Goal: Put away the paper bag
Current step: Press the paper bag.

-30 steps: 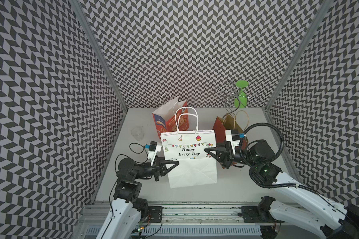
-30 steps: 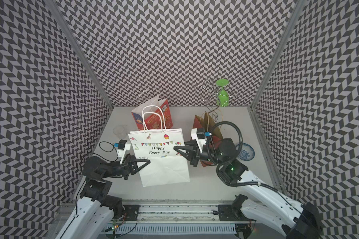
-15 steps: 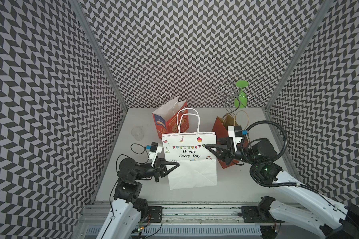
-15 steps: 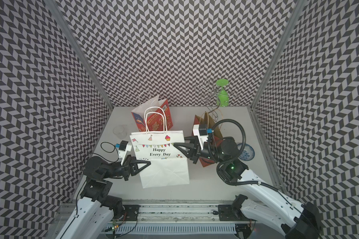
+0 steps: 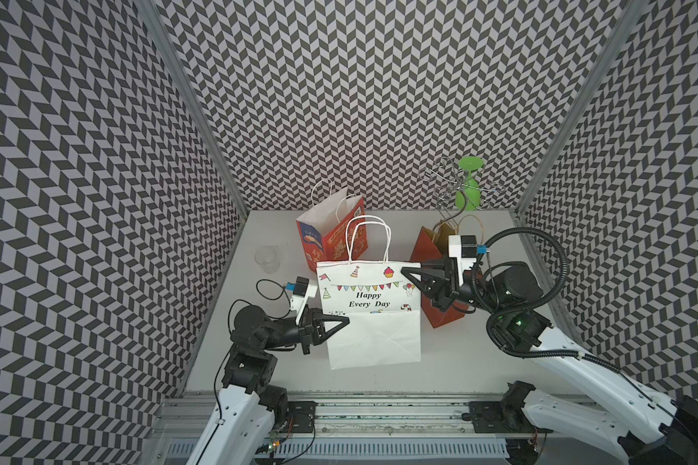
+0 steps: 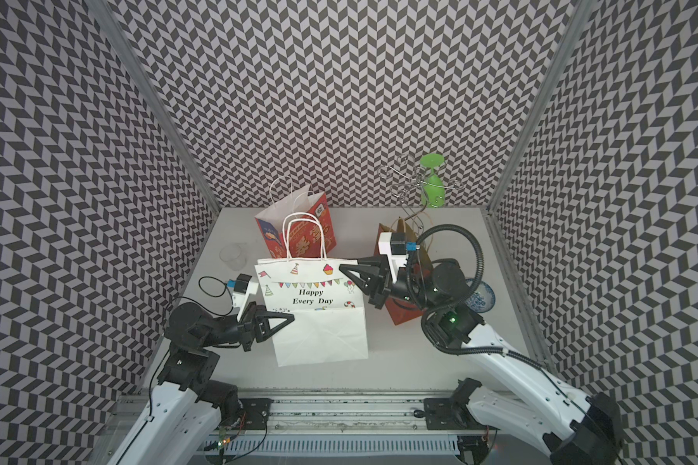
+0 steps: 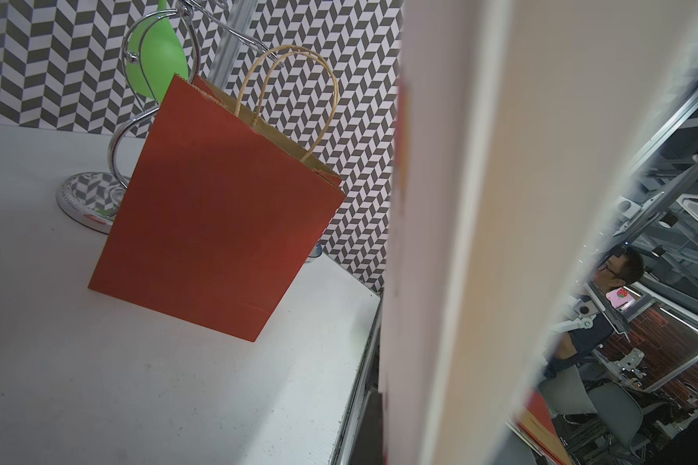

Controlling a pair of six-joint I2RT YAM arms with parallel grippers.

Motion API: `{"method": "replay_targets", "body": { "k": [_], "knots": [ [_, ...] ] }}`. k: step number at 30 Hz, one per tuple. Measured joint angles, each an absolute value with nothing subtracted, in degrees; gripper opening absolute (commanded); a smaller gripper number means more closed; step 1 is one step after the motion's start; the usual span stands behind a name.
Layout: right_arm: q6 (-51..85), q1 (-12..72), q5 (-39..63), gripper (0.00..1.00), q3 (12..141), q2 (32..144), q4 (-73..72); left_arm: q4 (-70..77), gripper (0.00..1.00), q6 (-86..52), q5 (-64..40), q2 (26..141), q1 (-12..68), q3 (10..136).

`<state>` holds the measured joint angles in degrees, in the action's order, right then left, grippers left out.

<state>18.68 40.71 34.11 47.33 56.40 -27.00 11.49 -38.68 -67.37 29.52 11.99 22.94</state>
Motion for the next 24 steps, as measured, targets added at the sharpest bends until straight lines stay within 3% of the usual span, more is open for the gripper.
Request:
{"method": "replay_targets", "body": {
  "k": [2, 4, 6, 7, 17, 24],
  "knots": [
    [18.5, 40.7, 34.1, 0.01, 47.5, 56.4, -27.0, 11.5, 0.0, -38.5, -67.4, 29.6, 12.0, 22.9],
    [18.5, 40.7, 34.0, 0.35, 47.5, 56.4, -26.7, 11.4, 0.0, -38.3, -67.4, 29.7, 12.0, 22.9],
    [18.1, 40.7, 33.1, 0.62, 47.6, 56.4, -26.1, 11.2, 0.0, -38.2, -67.4, 29.7, 12.0, 22.9],
    [17.6, 40.7, 32.6, 0.68, 47.7, 56.3, -25.3, 11.1, 0.0, -38.0, -67.4, 29.7, 12.0, 22.9],
    [3.6, 40.7, 27.6, 0.88, 47.9, 47.4, -8.0, 12.0, 0.0, -37.0, -64.9, 29.3, 12.0, 25.2],
    [-1.9, 40.7, 29.0, 0.95, 45.0, 43.4, 0.8, 16.7, 0.0, -37.3, -63.1, 28.9, 12.0, 28.0]
  ]
}}
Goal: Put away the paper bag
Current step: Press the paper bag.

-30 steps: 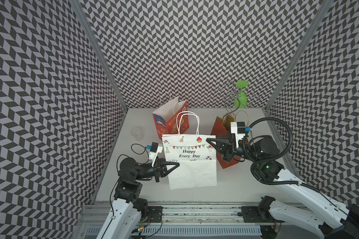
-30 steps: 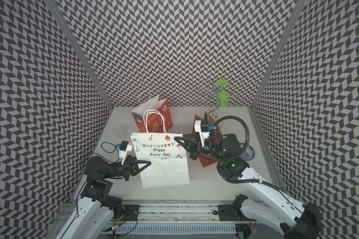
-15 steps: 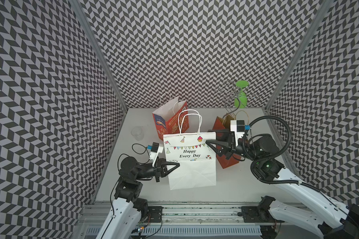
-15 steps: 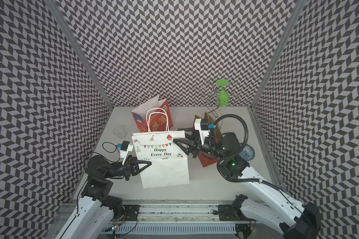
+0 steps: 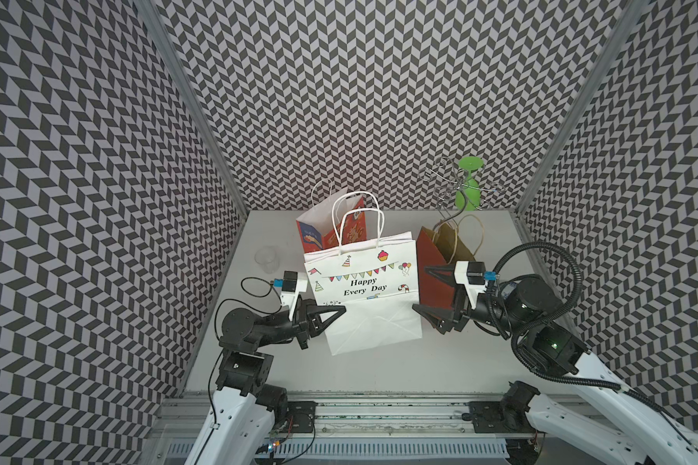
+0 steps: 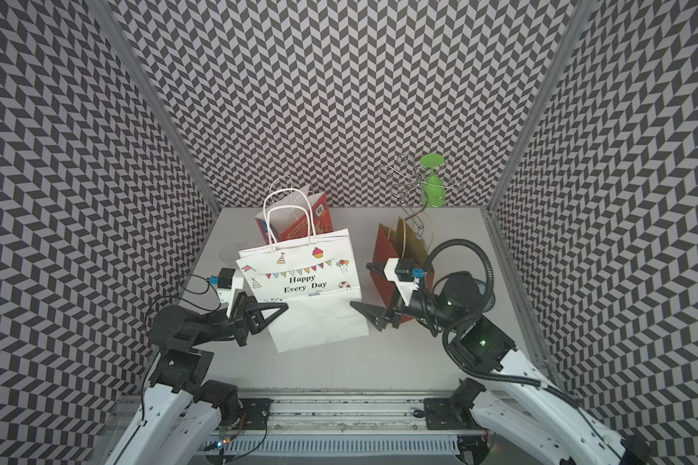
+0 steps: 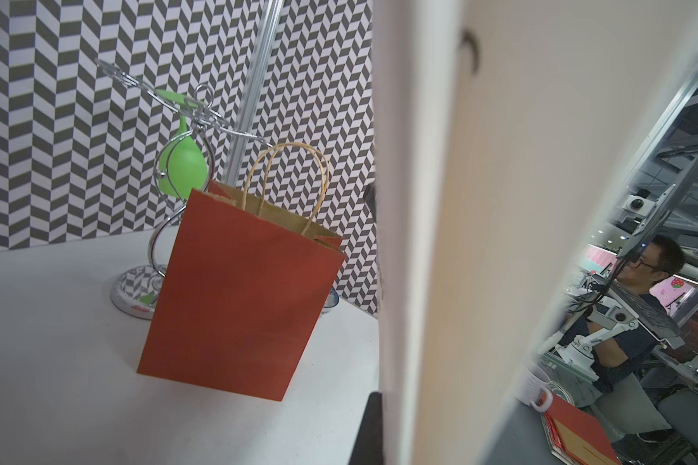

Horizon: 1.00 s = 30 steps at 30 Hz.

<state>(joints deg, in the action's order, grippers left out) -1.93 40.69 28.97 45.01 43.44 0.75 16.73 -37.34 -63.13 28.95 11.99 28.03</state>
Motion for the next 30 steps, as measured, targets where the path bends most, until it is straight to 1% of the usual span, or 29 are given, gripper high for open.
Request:
{"method": "replay_targets", "body": {
  "k": [3, 4, 6, 11, 14, 17, 18, 21, 24, 26, 27, 29, 30],
  "knots": [
    [-2.4, 40.7, 29.5, 0.95, 44.1, 44.1, 2.6, 18.2, 0.0, -37.6, -63.1, 28.5, 12.0, 28.2],
    [-2.4, 40.7, 29.8, 0.93, 44.0, 44.5, 3.0, 18.5, 0.0, -37.9, -63.1, 28.4, 12.0, 28.2],
    [-2.4, 40.7, 31.1, 0.87, 44.0, 45.8, 3.5, 19.4, 0.0, -38.5, -63.0, 28.2, 12.0, 28.2],
    [-1.0, 40.7, 39.7, 0.66, 43.2, 48.5, 2.6, 20.8, 0.0, -39.4, -62.6, 28.0, 12.0, 28.1],
    [1.4, 40.7, 43.5, 0.58, 41.7, 48.5, -0.9, 21.0, 0.0, -39.8, -62.6, 28.0, 12.0, 27.9],
    [3.9, 40.7, 45.3, 0.49, 40.8, 48.5, -5.1, 21.1, 0.0, -40.1, -62.3, 28.0, 12.0, 27.4],
    [4.5, 40.7, 45.5, 0.44, 40.7, 48.5, -6.6, 21.1, 0.0, -40.2, -62.2, 28.0, 12.0, 27.2],
    [6.5, 40.7, 46.0, 0.2, 40.7, 49.1, -10.7, 21.2, 0.0, -40.3, -62.2, 28.0, 12.1, 26.7],
    [8.0, 40.7, 46.1, 0.01, 40.7, 50.4, -13.2, 21.3, 0.0, -40.4, -62.1, 28.0, 12.4, 26.7],
    [9.0, 40.7, 46.2, 0.0, 40.7, 51.2, -13.9, 21.3, 0.0, -40.4, -61.8, 28.0, 12.4, 26.7],
    [9.4, 40.6, 46.0, 0.0, 40.7, 51.5, -14.2, 21.3, 0.05, -40.4, -61.6, 28.0, 12.4, 26.6],
    [10.4, 40.6, 45.9, 0.0, 40.7, 51.7, -14.5, 21.3, 0.3, -39.9, -61.0, 27.9, 12.4, 26.5],
    [11.1, 40.6, 45.8, 0.0, 40.7, 51.8, -14.7, 21.1, 0.47, -39.9, -60.6, 27.2, 12.4, 26.4]
  ]
}}
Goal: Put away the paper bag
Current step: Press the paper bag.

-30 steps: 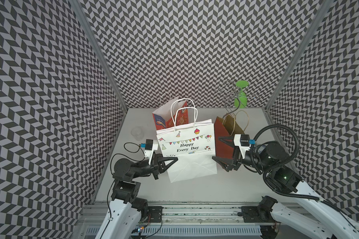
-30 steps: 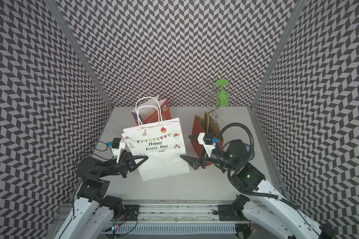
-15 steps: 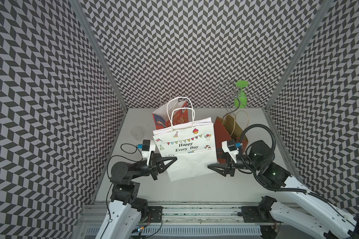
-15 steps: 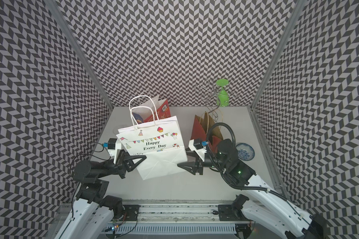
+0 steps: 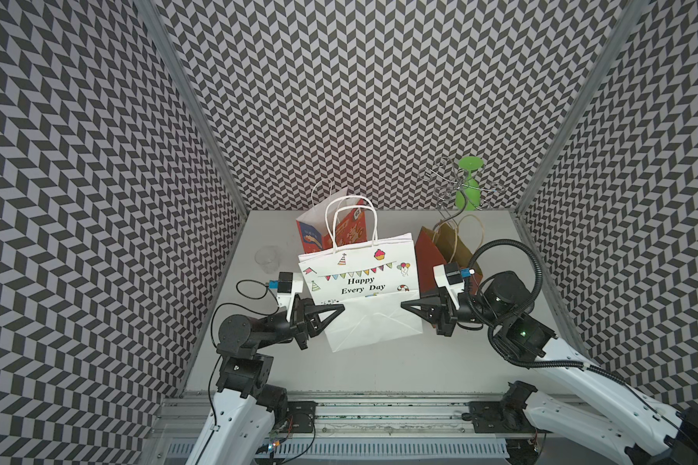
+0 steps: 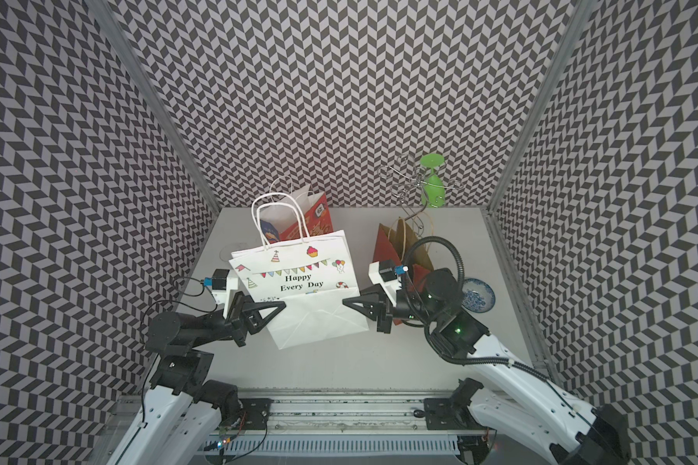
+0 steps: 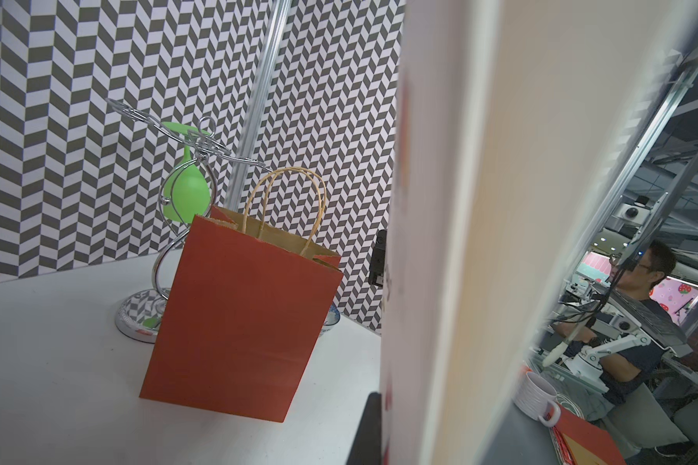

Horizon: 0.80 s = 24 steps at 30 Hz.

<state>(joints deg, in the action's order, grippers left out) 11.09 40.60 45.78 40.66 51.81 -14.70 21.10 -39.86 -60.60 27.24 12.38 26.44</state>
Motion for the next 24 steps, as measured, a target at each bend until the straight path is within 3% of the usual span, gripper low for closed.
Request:
{"method": "replay_targets", "body": {
  "k": [1, 4, 11, 13, 15, 18, 19, 20, 24],
  "knots": [
    [11.9, 40.6, 45.6, 0.0, 40.7, 51.8, -15.0, 21.1, 0.61, -39.9, -60.2, 26.7, 12.4, 26.2],
    [13.9, 40.6, 45.2, 0.0, 40.7, 51.8, -16.5, 21.3, 0.82, -40.1, -59.5, 24.4, 12.4, 24.9],
    [17.5, 40.6, 42.9, 0.0, 42.5, 51.8, -17.5, 21.6, 0.85, -40.2, -59.2, 20.8, 12.4, 19.5],
    [18.4, 40.6, 42.3, 0.0, 43.1, 51.8, -18.3, 21.5, 0.78, -40.8, -59.2, 20.3, 12.6, 18.3],
    [18.8, 40.6, 42.0, 0.0, 43.4, 51.8, -18.8, 21.6, 0.62, -41.4, -59.3, 19.7, 12.8, 17.9],
    [19.5, 40.6, 42.0, 0.0, 43.4, 51.8, -18.9, 22.7, 0.16, -41.6, -59.6, 19.1, 13.1, 17.9],
    [19.6, 40.6, 42.0, 0.0, 43.4, 51.8, -18.9, 22.9, 0.06, -41.6, -59.7, 19.1, 13.1, 17.9],
    [19.7, 40.6, 42.1, 0.0, 43.4, 51.8, -18.9, 23.1, 0.0, -41.6, -59.7, 19.1, 13.1, 17.9],
    [19.8, 40.6, 42.3, 0.0, 43.3, 51.8, -19.2, 23.6, 0.01, -41.6, -59.8, 19.7, 13.2, 17.9]
  ]
}}
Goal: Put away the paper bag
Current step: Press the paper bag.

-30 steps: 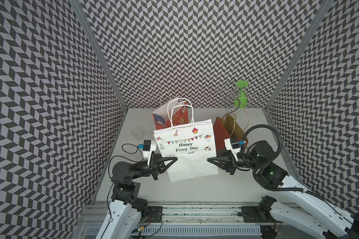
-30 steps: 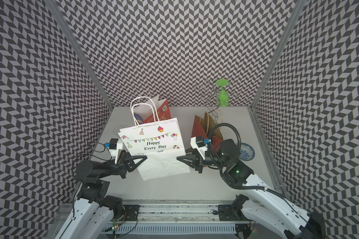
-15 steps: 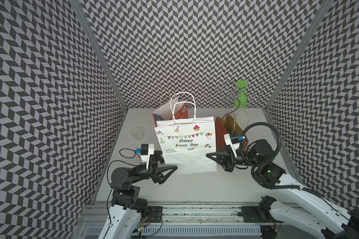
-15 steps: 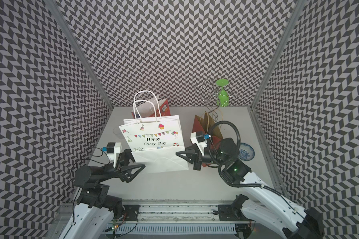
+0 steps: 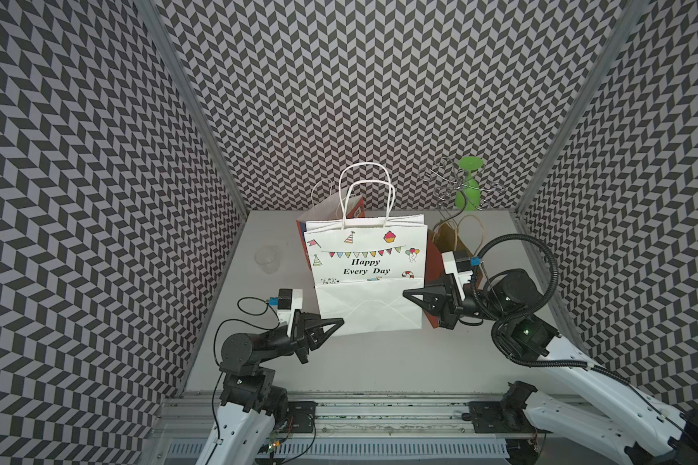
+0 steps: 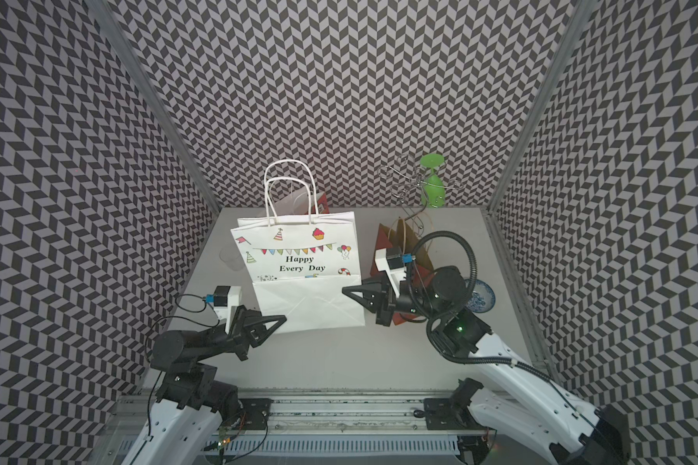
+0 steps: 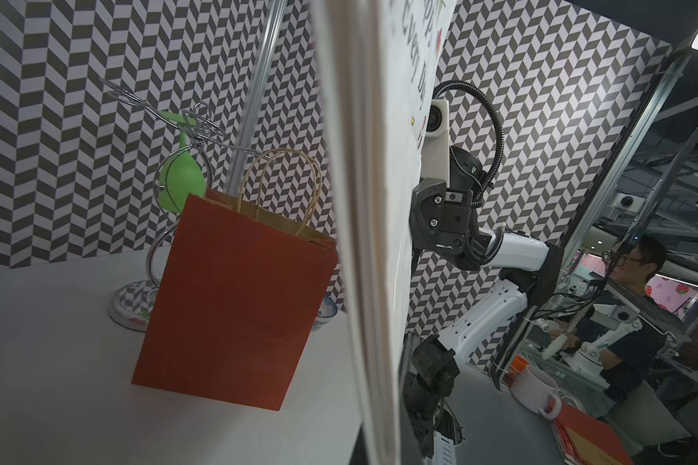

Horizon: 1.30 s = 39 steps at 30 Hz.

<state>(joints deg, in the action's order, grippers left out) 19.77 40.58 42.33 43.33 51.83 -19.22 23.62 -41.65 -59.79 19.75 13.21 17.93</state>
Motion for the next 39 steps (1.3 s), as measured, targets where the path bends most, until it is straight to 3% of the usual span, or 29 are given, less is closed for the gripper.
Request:
{"method": "replay_targets", "body": {
  "k": [1, 3, 4, 6, 8, 12, 14, 16, 17, 19, 20, 21, 22, 23, 26, 28, 30, 31, 32, 33, 34, 35, 38, 39],
  "knots": [
    [19.7, 40.6, 42.3, 0.0, 43.3, 51.8, -19.2, 23.6, 0.1, -41.6, -59.8, 19.9, 13.3, 18.0],
    [19.6, 40.6, 42.3, 0.0, 43.3, 51.8, -19.2, 23.7, 0.41, -41.6, -59.6, 20.0, 13.5, 18.2],
    [19.5, 40.6, 42.4, 0.0, 43.3, 51.8, -19.2, 23.7, 0.51, -41.5, -59.5, 20.0, 13.5, 18.6],
    [19.1, 40.6, 42.5, 0.0, 43.2, 51.8, -18.9, 23.9, 0.57, -41.7, -59.1, 20.1, 13.8, 19.4],
    [18.9, 40.6, 42.8, 0.0, 43.0, 51.8, -18.4, 24.3, 0.48, -41.9, -58.9, 20.1, 14.0, 20.0],
    [18.3, 40.6, 43.8, 0.0, 42.8, 51.8, -17.8, 24.8, 0.08, -41.8, -58.1, 20.3, 14.3, 21.0],
    [18.0, 40.6, 44.4, 0.0, 42.7, 51.8, -17.8, 24.9, 0.0, -41.6, -57.8, 20.5, 14.4, 21.5],
    [17.8, 40.6, 44.6, 0.0, 42.7, 51.7, -17.8, 24.9, 0.0, -41.5, -57.7, 20.7, 14.6, 21.6],
    [17.6, 40.6, 44.8, 0.0, 42.6, 51.7, -17.8, 24.9, 0.06, -41.5, -57.6, 20.8, 14.6, 21.6],
    [17.4, 40.6, 44.8, 0.0, 42.5, 51.7, -17.7, 24.9, 0.47, -41.1, -57.4, 20.9, 14.7, 21.6],
    [17.3, 40.6, 44.9, 0.0, 42.5, 51.7, -17.4, 24.8, 0.57, -41.2, -57.0, 20.9, 14.7, 21.7],
    [17.0, 40.6, 44.9, 0.0, 42.3, 51.7, -16.8, 24.8, 0.59, -41.2, -56.5, 20.9, 14.7, 21.8],
    [16.9, 40.6, 45.1, 0.0, 42.1, 51.7, -16.3, 24.8, 0.58, -41.1, -56.1, 20.9, 14.7, 22.1],
    [16.8, 40.6, 45.1, 0.0, 41.9, 51.7, -15.6, 24.6, 0.5, -41.0, -55.5, 20.9, 14.7, 22.5],
    [16.5, 40.6, 45.6, 0.0, 41.0, 51.7, -14.5, 24.5, 0.12, -40.5, -54.0, 20.9, 14.8, 23.6],
    [16.4, 40.6, 46.0, 0.0, 40.6, 51.6, -14.0, 24.4, 0.0, -39.9, -53.0, 21.0, 14.9, 24.1],
    [16.1, 40.6, 46.0, 0.0, 40.2, 51.3, -13.8, 24.1, 0.06, -39.4, -52.7, 21.1, 14.9, 24.3],
    [16.0, 40.6, 46.0, 0.0, 40.2, 51.2, -13.6, 23.9, 0.17, -39.5, -52.6, 21.1, 15.0, 24.3],
    [15.9, 40.6, 46.0, 0.0, 40.2, 51.0, -13.5, 23.9, 0.38, -39.1, -52.2, 21.2, 15.0, 24.3],
    [15.7, 40.6, 46.0, 0.0, 40.2, 50.9, -13.2, 23.7, 0.48, -39.2, -51.8, 21.3, 15.0, 24.4],
    [15.6, 40.6, 46.1, 0.0, 40.2, 50.8, -13.0, 23.7, 0.5, -39.3, -51.4, 21.3, 15.0, 24.4],
    [15.5, 40.6, 46.1, 0.0, 40.2, 50.8, -12.5, 23.7, 0.48, -39.3, -51.0, 21.3, 15.0, 24.4],
    [15.2, 40.6, 46.1, 0.0, 40.1, 50.8, -11.3, 23.6, 0.07, -39.7, -49.9, 21.3, 15.0, 24.6],
    [15.1, 40.6, 46.1, 0.0, 40.1, 50.8, -11.1, 23.5, 0.02, -39.5, -49.6, 21.3, 15.0, 24.6]
  ]
}}
